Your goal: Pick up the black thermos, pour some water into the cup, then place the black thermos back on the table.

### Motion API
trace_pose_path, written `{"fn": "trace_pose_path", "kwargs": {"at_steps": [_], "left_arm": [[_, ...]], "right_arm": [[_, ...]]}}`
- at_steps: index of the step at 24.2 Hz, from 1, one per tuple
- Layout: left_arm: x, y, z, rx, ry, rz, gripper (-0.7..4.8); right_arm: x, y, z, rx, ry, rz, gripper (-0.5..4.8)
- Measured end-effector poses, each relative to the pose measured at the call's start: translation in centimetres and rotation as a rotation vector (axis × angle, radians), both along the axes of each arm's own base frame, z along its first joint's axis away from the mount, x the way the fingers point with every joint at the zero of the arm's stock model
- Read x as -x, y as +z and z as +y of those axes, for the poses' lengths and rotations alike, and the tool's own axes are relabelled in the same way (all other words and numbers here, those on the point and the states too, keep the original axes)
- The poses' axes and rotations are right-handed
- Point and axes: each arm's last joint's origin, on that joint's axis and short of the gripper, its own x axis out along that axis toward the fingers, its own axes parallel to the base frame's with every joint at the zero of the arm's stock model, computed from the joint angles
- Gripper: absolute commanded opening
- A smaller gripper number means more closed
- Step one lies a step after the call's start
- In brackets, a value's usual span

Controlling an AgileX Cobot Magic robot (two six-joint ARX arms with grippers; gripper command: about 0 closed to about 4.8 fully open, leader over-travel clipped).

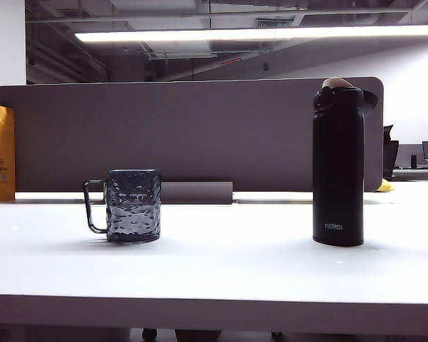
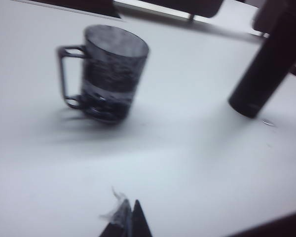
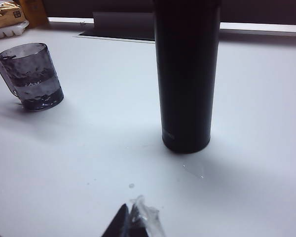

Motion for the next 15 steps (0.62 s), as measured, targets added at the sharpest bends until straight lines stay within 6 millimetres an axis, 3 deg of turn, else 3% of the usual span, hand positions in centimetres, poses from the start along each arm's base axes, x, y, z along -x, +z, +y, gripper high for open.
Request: {"fn": "trace_pose_path", "kwargs": {"at_steps": [15], "left_arm": [[-0.06, 0.0, 0.11, -0.009, 0.042, -0.004, -0.01]], "right_arm": [[-0.02, 0.01, -0.03, -0.002, -0.002, 0.0, 0.0]]}}
